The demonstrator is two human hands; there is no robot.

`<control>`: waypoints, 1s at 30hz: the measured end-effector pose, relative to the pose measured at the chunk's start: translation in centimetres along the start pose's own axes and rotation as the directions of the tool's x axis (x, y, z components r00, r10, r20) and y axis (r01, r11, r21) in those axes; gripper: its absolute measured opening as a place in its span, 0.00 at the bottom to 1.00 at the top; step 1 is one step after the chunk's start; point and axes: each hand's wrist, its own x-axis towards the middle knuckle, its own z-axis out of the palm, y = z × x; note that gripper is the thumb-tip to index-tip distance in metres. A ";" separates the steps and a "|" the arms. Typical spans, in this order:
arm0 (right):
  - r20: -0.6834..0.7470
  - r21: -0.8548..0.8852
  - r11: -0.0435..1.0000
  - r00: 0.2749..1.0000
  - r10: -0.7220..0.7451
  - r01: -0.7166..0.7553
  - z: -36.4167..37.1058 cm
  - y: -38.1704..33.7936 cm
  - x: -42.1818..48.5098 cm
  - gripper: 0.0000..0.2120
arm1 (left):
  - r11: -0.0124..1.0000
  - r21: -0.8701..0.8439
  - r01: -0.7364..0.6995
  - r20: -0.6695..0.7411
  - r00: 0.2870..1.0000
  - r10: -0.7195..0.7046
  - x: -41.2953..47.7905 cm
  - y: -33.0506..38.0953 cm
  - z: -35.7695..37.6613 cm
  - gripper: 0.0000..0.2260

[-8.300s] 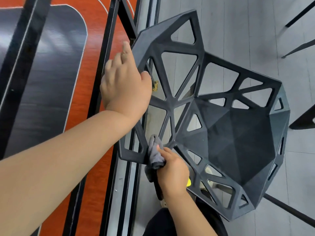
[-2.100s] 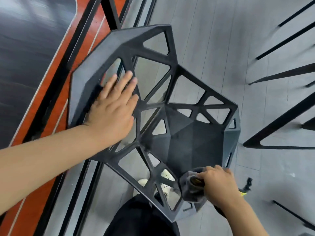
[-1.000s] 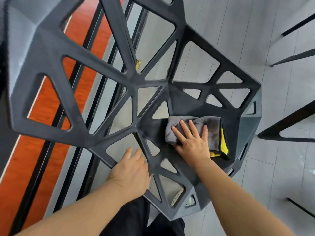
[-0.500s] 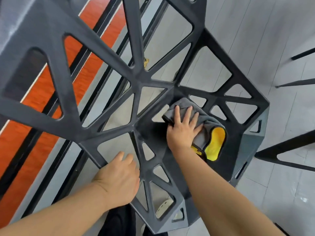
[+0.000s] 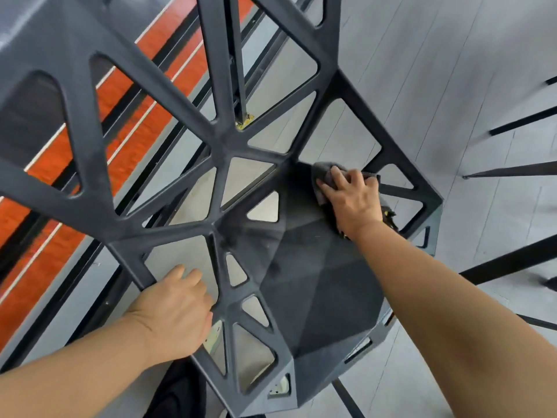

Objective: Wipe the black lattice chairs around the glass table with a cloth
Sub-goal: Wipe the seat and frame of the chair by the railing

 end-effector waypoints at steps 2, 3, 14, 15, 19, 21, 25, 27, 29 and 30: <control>0.030 -0.048 0.999 0.999 0.028 -0.026 0.2 1.3 -1.8 0.37 | 1.000 0.004 0.007 0.008 1.000 -0.007 -0.1 -0.1 0.0 0.18; 0.041 -0.051 0.997 0.997 0.061 -0.059 0.3 1.9 -2.9 0.36 | 1.000 0.007 0.012 0.020 1.000 -0.012 -0.2 -0.1 -0.3 0.18; 0.066 0.163 0.764 0.779 0.623 -0.625 -0.5 8.6 -12.2 0.28 | 1.000 0.030 0.007 0.180 0.984 -0.012 -0.3 0.6 -2.0 0.21; 0.019 0.249 0.758 0.785 0.619 -0.603 -0.4 8.3 -12.1 0.30 | 1.000 0.028 0.004 0.152 0.988 -0.008 -0.3 0.6 -2.0 0.21; 0.118 0.434 0.697 0.803 0.584 -0.571 1.1 4.7 -7.9 0.36 | 1.000 0.002 -0.023 -0.015 1.000 0.023 -0.1 0.2 -1.2 0.26; 0.192 0.480 0.657 0.800 0.568 -0.581 1.4 1.4 -5.3 0.36 | 0.999 -0.021 -0.048 -0.017 0.999 0.047 -0.3 0.2 -0.1 0.31; 0.145 0.451 0.734 0.853 0.501 -0.508 2.1 -1.0 -4.2 0.33 | 0.999 -0.031 -0.030 -0.064 0.998 0.028 -0.2 0.3 -0.3 0.29; 0.032 0.336 0.879 0.936 0.349 -0.339 2.8 0.5 -5.7 0.30 | 1.000 0.011 -0.023 -0.116 0.993 0.024 0.0 0.3 -0.8 0.25; -0.068 0.153 0.981 0.989 0.133 -0.122 4.0 2.7 -8.2 0.26 | 0.998 0.066 -0.008 -0.069 0.998 0.013 0.1 0.3 -1.2 0.21; -0.090 0.087 0.993 0.993 0.082 -0.074 4.7 4.0 -9.5 0.25 | 0.997 0.082 0.001 -0.078 0.997 0.005 0.0 0.3 -1.0 0.20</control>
